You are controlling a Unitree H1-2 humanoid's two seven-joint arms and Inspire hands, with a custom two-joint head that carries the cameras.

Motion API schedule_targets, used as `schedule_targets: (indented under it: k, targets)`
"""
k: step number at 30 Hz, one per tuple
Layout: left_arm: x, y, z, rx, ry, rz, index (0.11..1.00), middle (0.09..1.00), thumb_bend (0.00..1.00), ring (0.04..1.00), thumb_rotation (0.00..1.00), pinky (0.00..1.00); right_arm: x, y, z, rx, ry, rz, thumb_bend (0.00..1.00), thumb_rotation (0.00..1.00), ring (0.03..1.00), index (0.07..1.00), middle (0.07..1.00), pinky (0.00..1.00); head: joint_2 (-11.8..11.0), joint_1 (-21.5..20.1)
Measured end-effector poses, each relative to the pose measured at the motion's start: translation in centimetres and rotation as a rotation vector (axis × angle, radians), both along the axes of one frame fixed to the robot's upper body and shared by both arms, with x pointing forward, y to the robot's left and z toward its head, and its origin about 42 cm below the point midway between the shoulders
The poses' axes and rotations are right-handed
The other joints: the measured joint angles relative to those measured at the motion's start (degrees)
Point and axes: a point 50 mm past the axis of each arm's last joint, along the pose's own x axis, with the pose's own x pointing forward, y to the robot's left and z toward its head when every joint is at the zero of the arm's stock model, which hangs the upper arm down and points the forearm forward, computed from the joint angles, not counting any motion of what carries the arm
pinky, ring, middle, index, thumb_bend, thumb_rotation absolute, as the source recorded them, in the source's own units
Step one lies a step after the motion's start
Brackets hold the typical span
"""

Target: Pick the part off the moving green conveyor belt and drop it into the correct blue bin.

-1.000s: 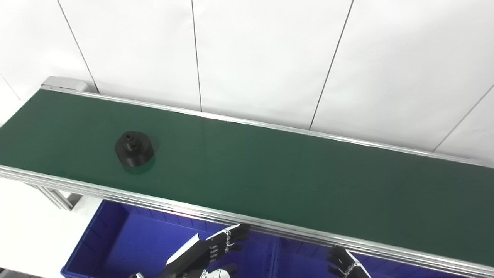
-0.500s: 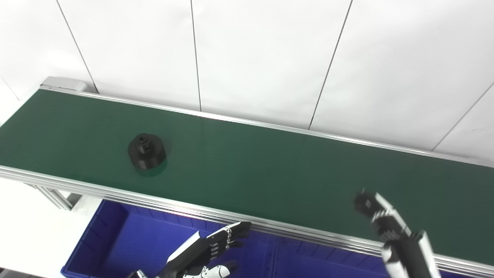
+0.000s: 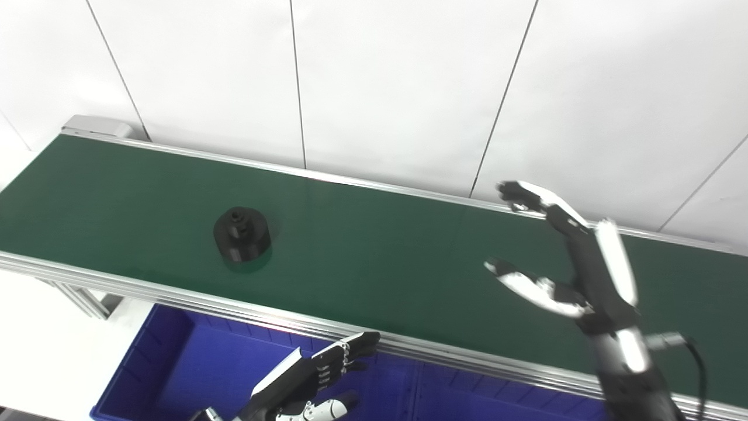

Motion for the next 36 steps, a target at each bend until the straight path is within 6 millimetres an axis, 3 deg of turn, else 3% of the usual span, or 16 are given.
schedule_targets:
  k: [5, 11, 14, 23, 25, 30, 36]
  targets:
    - [0.0, 0.2, 0.0, -0.003, 0.001, 0.004, 0.926, 0.960, 0.33, 0.944, 0.59, 0.91, 3.8, 1.7, -0.8, -0.045, 0.056, -0.041, 0.79, 0.17, 0.686, 0.737, 0.729, 0.63, 0.09, -0.26]
    - [-0.1, 0.5, 0.0, 0.003, 0.004, 0.005, 0.928, 0.963, 0.34, 0.946, 0.61, 0.91, 5.9, 4.0, -2.0, -0.116, 0.093, -0.080, 0.90, 0.25, 0.689, 0.752, 0.734, 0.64, 0.18, -0.70]
    - [-0.2, 0.5, 0.0, 0.002, 0.006, 0.003, 0.931, 0.964, 0.34, 0.949, 0.62, 0.92, 6.4, 5.3, -2.5, -0.154, 0.114, -0.099, 0.92, 0.25, 0.749, 0.774, 0.767, 0.70, 0.35, -0.79]
    - [-0.7, 1.0, -0.2, 0.013, 0.016, 0.004, 0.932, 0.965, 0.34, 0.950, 0.64, 0.92, 6.6, 10.3, -3.4, -0.217, 0.135, -0.063, 0.96, 0.31, 0.816, 0.833, 0.829, 0.73, 0.79, -0.53]
    - [-0.7, 0.5, -0.3, 0.000, 0.021, 0.008, 0.934, 0.965, 0.34, 0.950, 0.65, 0.92, 7.1, 10.1, -4.5, -0.265, 0.158, -0.082, 0.97, 0.33, 0.834, 0.845, 0.849, 0.75, 0.79, -0.44]
    - [-1.3, -0.6, -0.3, -0.032, 0.020, 0.008, 0.937, 0.966, 0.35, 0.952, 0.66, 0.93, 8.9, 9.0, -5.0, -0.319, 0.140, -0.142, 0.99, 0.37, 0.852, 0.855, 0.865, 0.78, 0.97, -0.44]
    - [-1.2, 0.0, -0.3, -0.020, 0.015, 0.013, 0.938, 0.968, 0.36, 0.954, 0.68, 0.94, 8.8, 10.3, -6.5, -0.357, 0.159, -0.125, 1.00, 0.39, 0.848, 0.856, 0.859, 0.80, 1.14, -0.62]
